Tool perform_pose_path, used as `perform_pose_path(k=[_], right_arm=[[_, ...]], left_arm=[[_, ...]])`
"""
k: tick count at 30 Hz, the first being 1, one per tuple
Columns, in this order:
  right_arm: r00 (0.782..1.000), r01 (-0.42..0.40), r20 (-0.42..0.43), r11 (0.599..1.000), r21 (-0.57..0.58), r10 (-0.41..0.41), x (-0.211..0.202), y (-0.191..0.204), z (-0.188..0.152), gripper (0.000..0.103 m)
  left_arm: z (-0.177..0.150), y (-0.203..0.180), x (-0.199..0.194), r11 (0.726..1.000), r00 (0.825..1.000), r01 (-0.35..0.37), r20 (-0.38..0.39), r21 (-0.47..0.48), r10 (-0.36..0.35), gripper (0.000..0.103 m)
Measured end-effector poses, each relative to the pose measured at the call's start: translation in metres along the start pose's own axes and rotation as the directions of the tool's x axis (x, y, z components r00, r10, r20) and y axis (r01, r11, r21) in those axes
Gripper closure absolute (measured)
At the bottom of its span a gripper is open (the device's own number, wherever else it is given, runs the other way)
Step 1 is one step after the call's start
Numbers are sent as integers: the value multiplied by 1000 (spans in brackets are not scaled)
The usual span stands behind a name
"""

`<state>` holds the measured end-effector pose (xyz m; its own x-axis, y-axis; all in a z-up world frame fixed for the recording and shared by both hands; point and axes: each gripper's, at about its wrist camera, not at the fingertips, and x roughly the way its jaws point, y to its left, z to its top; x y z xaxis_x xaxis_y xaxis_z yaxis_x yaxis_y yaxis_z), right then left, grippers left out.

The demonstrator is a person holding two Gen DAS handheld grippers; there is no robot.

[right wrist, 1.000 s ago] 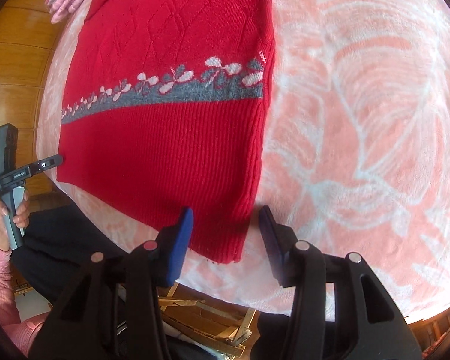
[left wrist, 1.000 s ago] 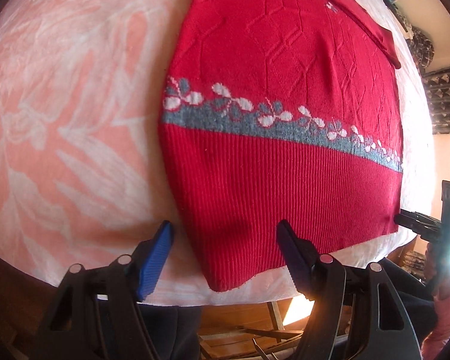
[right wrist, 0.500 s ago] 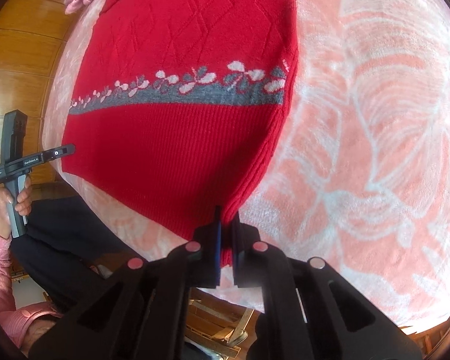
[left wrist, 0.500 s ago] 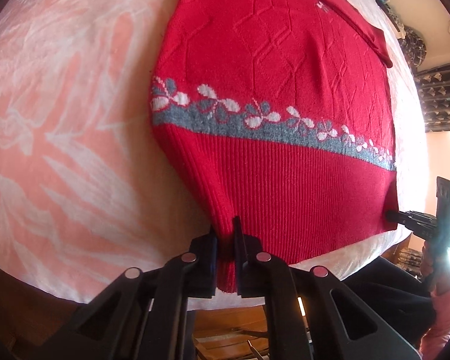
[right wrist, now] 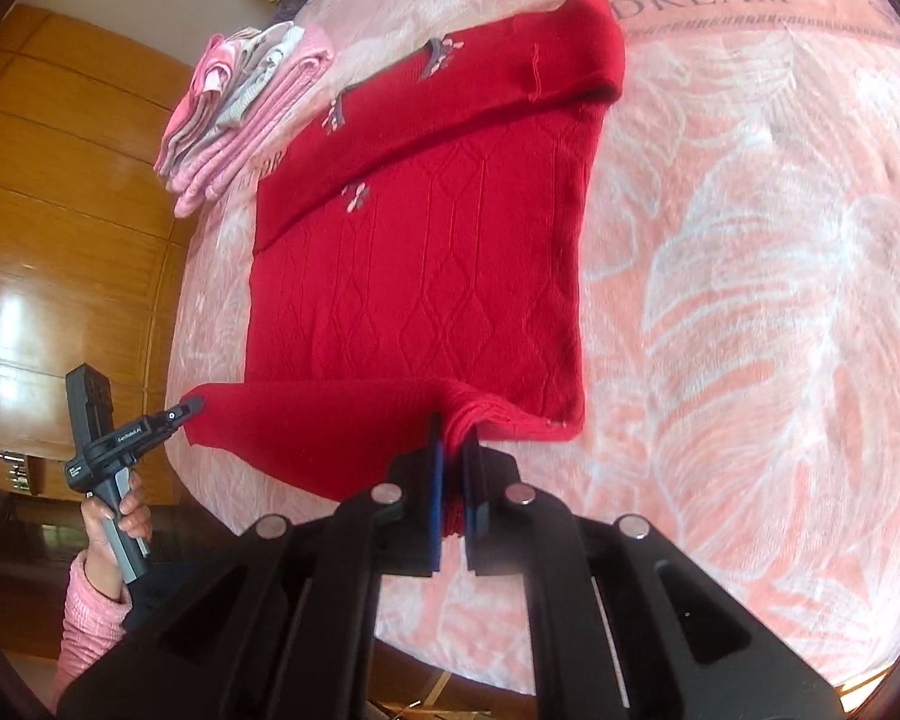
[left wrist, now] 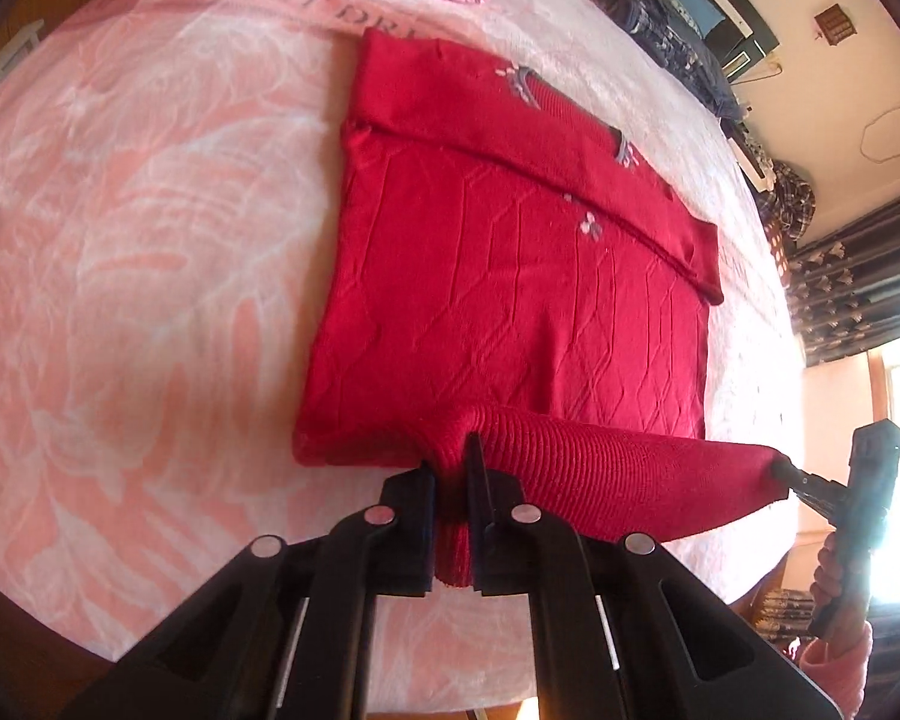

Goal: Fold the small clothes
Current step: 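Grasp the ribbed hem with the left tool while the right tool grasps it too, then lift the hem and fold it toward the collar with both tools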

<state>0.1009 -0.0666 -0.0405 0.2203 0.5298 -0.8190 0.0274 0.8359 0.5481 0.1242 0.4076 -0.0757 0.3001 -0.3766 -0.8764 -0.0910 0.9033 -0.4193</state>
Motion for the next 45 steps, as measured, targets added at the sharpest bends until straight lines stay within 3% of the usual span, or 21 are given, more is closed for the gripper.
perform_pose_path(k=[8, 16, 18, 19, 20, 22, 25, 30, 33, 35, 38, 40, 42, 45], right_arm=[[996, 89, -8, 996, -10, -89, 54, 4, 78, 100], [998, 62, -26, 993, 99, -60, 101, -32, 141, 99], [998, 47, -38, 990, 133, -42, 106, -42, 150, 95], [999, 25, -42, 989, 146, -19, 107, -48, 154, 90], [999, 6, -38, 987, 160, 0, 106, -53, 156, 80], [999, 32, -2, 987, 158, -33, 97, -60, 160, 55], [999, 3, 34, 985, 171, -9, 85, -76, 164, 55], [998, -9, 66, 993, 121, 1, 77, -75, 171, 56], [998, -22, 66, 997, 76, 17, 78, -61, 174, 56], [998, -19, 56, 999, 42, 17, 82, -49, 176, 56], [999, -20, 35, 1000, 1, 20, 90, -35, 175, 56], [999, -23, 22, 1000, -17, 23, 94, -27, 174, 56], [1000, -24, 6, 999, -37, 24, 99, -21, 172, 56], [1000, -17, -11, 998, -60, 16, 104, -15, 170, 56]], left_arm=[[68, 1, 40, 998, 999, 6, 37, -56, -4, 95], [118, 13, 86, 992, 999, 39, 21, -119, -37, 94], [129, 20, 95, 987, 998, 65, 6, -145, -65, 91], [134, 25, 96, 983, 997, 81, 8, -162, -81, 84], [138, 31, 94, 979, 995, 103, 17, -179, -101, 68], [145, 48, 85, 963, 987, 162, 50, -215, -154, 53], [152, 70, 68, 955, 978, 202, 96, -219, -185, 53], [155, 70, 66, 971, 974, 214, 98, -110, -204, 53], [152, 42, 73, 983, 981, 180, 68, 41, -183, 53], [147, 19, 77, 976, 988, 132, 54, 172, -143, 53], [132, -10, 84, 934, 996, 65, 35, 352, -82, 52], [122, -24, 91, 892, 998, -30, 56, 452, 5, 52], [113, -28, 99, 853, 995, -95, 72, 514, 67, 52], [109, -30, 110, 817, 987, -161, 88, 554, 135, 52]])
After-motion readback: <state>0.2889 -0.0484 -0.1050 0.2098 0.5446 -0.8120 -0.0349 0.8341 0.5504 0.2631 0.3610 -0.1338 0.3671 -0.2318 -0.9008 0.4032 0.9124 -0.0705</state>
